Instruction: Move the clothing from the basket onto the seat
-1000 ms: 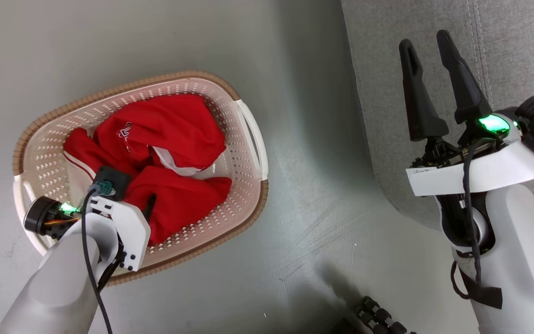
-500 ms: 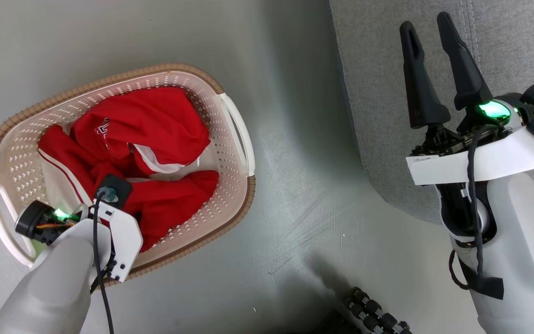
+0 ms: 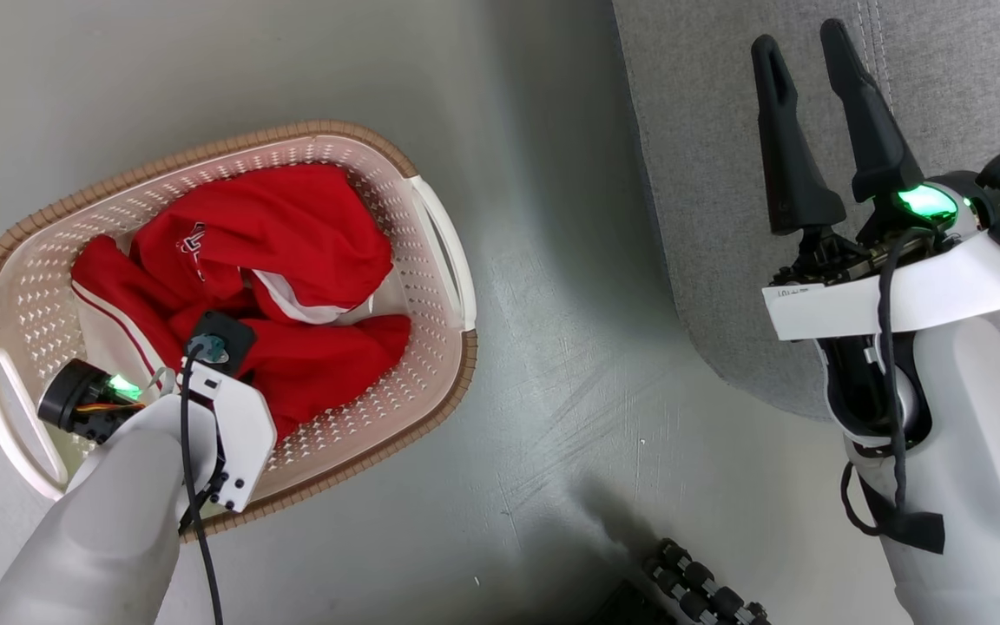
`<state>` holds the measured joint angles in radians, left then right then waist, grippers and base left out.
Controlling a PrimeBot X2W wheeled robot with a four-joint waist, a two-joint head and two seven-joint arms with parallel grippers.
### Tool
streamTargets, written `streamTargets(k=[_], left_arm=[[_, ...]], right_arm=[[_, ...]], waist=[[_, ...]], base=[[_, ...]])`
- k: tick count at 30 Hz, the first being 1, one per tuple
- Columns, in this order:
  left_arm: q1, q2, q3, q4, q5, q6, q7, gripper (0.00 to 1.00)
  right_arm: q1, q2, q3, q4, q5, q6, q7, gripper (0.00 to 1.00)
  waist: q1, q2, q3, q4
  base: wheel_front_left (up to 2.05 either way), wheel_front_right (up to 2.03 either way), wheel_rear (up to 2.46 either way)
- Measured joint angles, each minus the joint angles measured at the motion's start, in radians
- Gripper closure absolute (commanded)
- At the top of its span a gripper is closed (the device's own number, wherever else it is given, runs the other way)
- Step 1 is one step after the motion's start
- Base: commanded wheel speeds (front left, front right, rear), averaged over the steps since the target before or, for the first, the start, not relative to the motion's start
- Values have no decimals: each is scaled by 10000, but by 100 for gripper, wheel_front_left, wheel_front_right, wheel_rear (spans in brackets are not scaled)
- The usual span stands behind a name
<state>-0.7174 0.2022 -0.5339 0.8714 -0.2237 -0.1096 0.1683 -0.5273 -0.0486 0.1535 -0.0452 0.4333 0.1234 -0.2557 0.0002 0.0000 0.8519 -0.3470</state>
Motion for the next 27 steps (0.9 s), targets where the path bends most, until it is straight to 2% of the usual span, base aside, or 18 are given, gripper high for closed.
streamTargets(k=[27], left_arm=[[-22,-414,355,-295,-1183,-167,-2000,100]], right_arm=[[-341,0,-403,117,-17,0,0,0]], waist=[[0,0,-1097,328]], base=[[0,0,0]])
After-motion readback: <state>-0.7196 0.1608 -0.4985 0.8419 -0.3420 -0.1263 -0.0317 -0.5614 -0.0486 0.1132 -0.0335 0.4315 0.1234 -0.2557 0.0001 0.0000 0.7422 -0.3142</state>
